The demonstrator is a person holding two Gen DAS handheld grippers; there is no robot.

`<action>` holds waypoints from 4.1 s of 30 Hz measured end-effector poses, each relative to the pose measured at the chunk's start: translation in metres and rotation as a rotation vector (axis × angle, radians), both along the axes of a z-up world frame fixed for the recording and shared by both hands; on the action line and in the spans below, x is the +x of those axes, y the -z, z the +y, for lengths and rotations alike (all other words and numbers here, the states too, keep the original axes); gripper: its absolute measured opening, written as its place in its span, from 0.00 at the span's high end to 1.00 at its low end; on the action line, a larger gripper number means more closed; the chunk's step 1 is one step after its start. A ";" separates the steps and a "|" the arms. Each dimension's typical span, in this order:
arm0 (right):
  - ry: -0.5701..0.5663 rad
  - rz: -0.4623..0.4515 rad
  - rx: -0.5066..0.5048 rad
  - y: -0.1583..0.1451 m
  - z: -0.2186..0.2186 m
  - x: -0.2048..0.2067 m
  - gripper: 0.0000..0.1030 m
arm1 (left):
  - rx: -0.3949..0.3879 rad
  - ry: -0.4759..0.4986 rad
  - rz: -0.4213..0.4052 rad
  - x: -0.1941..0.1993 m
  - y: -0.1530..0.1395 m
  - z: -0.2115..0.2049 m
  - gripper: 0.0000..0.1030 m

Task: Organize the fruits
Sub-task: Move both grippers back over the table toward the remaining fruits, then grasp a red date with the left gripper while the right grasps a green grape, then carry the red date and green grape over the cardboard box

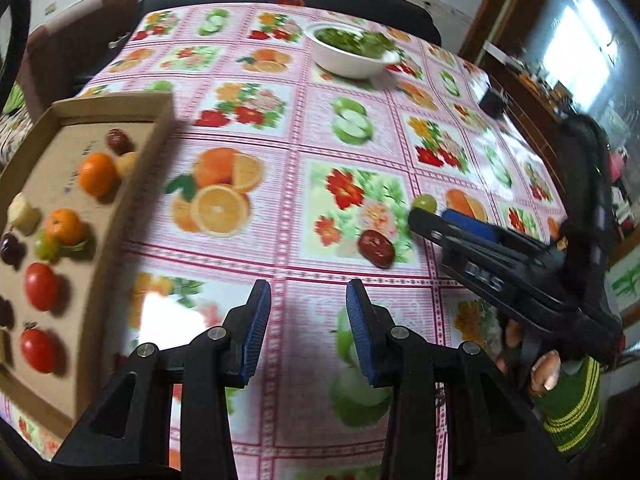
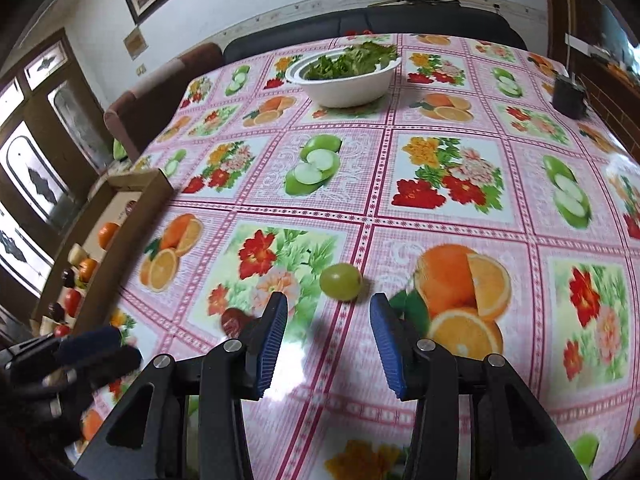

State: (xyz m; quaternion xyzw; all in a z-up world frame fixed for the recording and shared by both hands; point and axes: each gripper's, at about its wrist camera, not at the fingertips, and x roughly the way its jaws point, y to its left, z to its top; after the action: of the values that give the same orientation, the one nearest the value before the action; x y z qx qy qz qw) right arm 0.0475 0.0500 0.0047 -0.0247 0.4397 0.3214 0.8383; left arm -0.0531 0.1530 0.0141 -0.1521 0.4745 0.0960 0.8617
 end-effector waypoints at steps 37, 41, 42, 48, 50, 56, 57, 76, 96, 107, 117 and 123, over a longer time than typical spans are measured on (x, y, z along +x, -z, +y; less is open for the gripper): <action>0.021 0.004 0.184 -0.033 -0.045 -0.019 0.76 | 0.049 -0.043 -0.009 0.010 0.000 -0.009 0.75; -0.011 -0.004 0.181 -0.037 -0.034 -0.028 0.76 | 0.066 -0.073 -0.023 -0.007 -0.010 0.001 0.74; -0.023 -0.005 0.182 -0.038 -0.031 -0.031 0.76 | 0.073 -0.080 -0.026 -0.011 -0.012 0.003 0.74; -0.079 -0.012 0.186 -0.045 -0.014 -0.043 0.76 | 0.088 -0.108 -0.033 -0.035 -0.017 0.016 0.74; -0.104 -0.011 0.191 -0.048 -0.008 -0.048 0.76 | 0.088 -0.115 -0.034 -0.042 -0.017 0.020 0.74; -0.162 -0.011 0.196 -0.052 0.011 -0.060 0.76 | 0.083 -0.156 -0.033 -0.065 -0.018 0.036 0.74; -0.174 -0.003 0.203 -0.053 0.015 -0.061 0.76 | 0.083 -0.162 -0.035 -0.069 -0.019 0.038 0.74; -0.328 0.014 0.208 -0.062 0.070 -0.086 0.77 | 0.125 -0.265 -0.054 -0.115 -0.032 0.079 0.74; -0.463 -0.013 0.180 -0.071 0.151 -0.098 0.77 | 0.132 -0.363 -0.045 -0.137 -0.030 0.134 0.74; -0.513 -0.040 0.116 -0.070 0.236 -0.073 0.77 | 0.119 -0.457 -0.022 -0.116 -0.027 0.202 0.74; -0.483 -0.022 0.075 -0.057 0.279 -0.036 0.77 | 0.110 -0.449 0.002 -0.067 -0.023 0.229 0.74; -0.527 -0.027 0.030 -0.048 0.307 -0.039 0.77 | 0.098 -0.527 0.059 -0.047 -0.010 0.260 0.74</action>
State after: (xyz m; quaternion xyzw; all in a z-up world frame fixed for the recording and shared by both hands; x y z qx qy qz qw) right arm 0.0086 0.3574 0.0523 -0.1303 0.4018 0.5350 0.7317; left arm -0.1003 0.4130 0.0245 -0.2255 0.4380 0.3445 0.7991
